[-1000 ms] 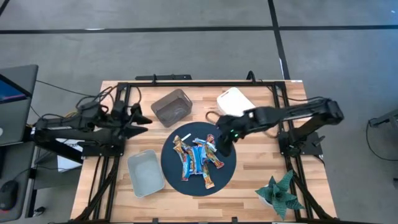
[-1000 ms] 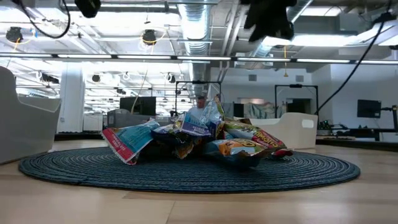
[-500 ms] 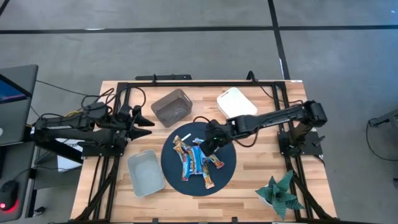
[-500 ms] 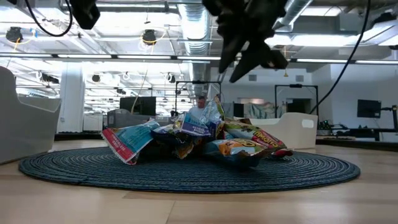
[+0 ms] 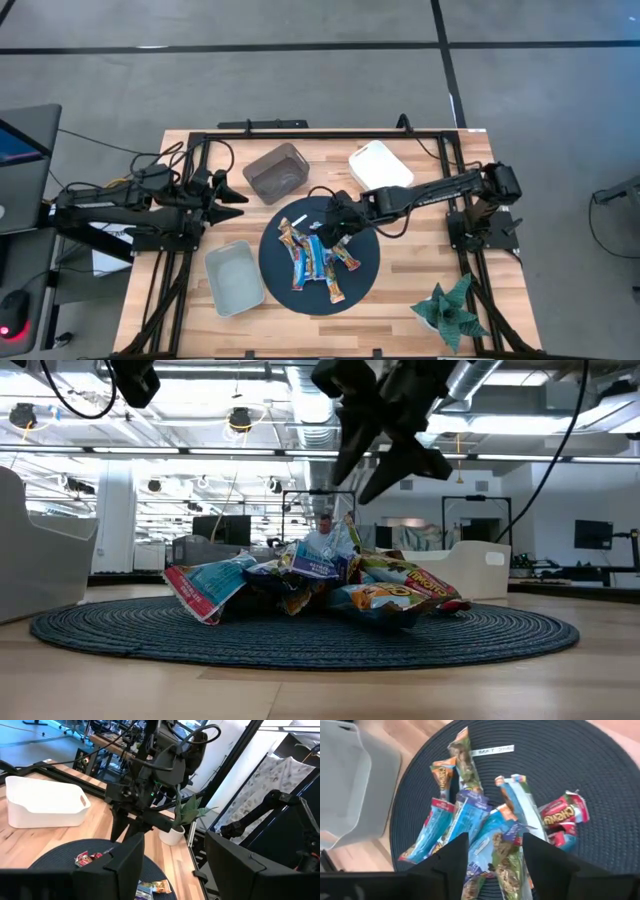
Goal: Pick and place Granola Bars by type
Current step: Put the blue granola bar into the white bin
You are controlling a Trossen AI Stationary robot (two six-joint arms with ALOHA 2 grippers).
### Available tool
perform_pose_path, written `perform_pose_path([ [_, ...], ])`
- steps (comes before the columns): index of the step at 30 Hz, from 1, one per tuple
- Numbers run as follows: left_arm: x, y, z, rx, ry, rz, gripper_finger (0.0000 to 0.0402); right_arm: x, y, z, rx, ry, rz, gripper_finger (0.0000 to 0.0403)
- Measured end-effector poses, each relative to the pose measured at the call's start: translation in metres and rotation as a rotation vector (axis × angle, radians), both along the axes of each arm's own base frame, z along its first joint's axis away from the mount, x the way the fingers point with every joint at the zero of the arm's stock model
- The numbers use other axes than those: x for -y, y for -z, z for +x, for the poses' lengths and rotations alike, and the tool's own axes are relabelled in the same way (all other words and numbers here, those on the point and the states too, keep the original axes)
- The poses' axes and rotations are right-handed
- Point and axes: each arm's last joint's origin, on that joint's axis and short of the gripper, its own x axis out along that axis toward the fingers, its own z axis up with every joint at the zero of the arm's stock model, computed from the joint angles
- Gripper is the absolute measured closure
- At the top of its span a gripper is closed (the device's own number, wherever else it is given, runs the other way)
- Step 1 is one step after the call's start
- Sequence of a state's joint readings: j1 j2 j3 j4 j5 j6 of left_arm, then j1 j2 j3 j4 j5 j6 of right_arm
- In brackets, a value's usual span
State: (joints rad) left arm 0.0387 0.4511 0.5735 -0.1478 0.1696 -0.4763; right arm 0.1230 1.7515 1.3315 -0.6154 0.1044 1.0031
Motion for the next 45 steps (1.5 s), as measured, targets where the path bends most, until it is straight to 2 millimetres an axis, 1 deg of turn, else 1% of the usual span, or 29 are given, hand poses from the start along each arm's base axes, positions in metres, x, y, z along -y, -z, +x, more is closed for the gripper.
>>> perform_pose_path([
  [5, 0.000, 0.000, 0.000, -0.004, 0.000, -0.001, 0.0199, -0.001, 0.002, 0.001, -0.003, -0.004, 0.008, 0.0194],
  [9, 0.000, 0.001, 0.000, -0.008, 0.000, -0.001, 0.0199, 0.002, 0.002, 0.001, -0.005, 0.022, 0.006, 0.0188],
  [12, 0.000, 0.002, 0.000, -0.025, -0.001, -0.001, 0.0199, 0.003, 0.003, 0.001, -0.012, 0.021, 0.013, 0.0189],
  [14, 0.000, 0.003, 0.000, -0.031, -0.001, -0.002, 0.0199, 0.002, 0.011, 0.007, -0.012, 0.013, 0.028, 0.0192],
  [16, 0.000, 0.003, 0.000, -0.031, -0.001, -0.002, 0.0199, 0.001, 0.018, 0.005, -0.053, 0.002, 0.043, 0.0194],
  [18, 0.000, 0.003, 0.000, -0.030, -0.002, -0.001, 0.0199, 0.000, 0.020, 0.013, -0.021, -0.002, 0.060, 0.0197],
  [20, 0.000, 0.003, 0.000, -0.030, -0.002, -0.001, 0.0199, 0.000, 0.026, 0.010, -0.069, -0.005, 0.068, 0.0200],
  [21, 0.000, 0.003, 0.000, -0.030, -0.002, -0.002, 0.0199, -0.001, 0.030, 0.011, -0.080, -0.006, 0.067, 0.0202],
  [22, 0.000, 0.003, 0.000, -0.031, -0.004, -0.002, 0.0199, -0.001, 0.032, 0.015, -0.055, -0.007, 0.070, 0.0204],
  [24, 0.000, 0.004, 0.000, -0.039, -0.011, -0.002, 0.0199, -0.001, 0.034, 0.015, -0.071, -0.005, 0.069, 0.0209],
  [26, -0.001, 0.004, 0.000, -0.045, -0.020, -0.007, 0.0199, -0.001, 0.033, 0.017, -0.052, -0.005, 0.072, 0.0215],
  [30, -0.001, 0.005, 0.000, -0.056, -0.028, -0.009, 0.0199, -0.001, 0.039, 0.017, -0.074, -0.003, 0.069, 0.0234],
  [34, -0.001, 0.006, 0.000, -0.066, -0.029, -0.009, 0.0199, 0.000, 0.037, 0.018, -0.061, 0.009, 0.046, 0.0262],
  [45, -0.002, 0.008, 0.000, -0.083, -0.081, -0.001, 0.0199, -0.001, 0.033, 0.025, 0.025, -0.047, -0.001, 0.0388],
])
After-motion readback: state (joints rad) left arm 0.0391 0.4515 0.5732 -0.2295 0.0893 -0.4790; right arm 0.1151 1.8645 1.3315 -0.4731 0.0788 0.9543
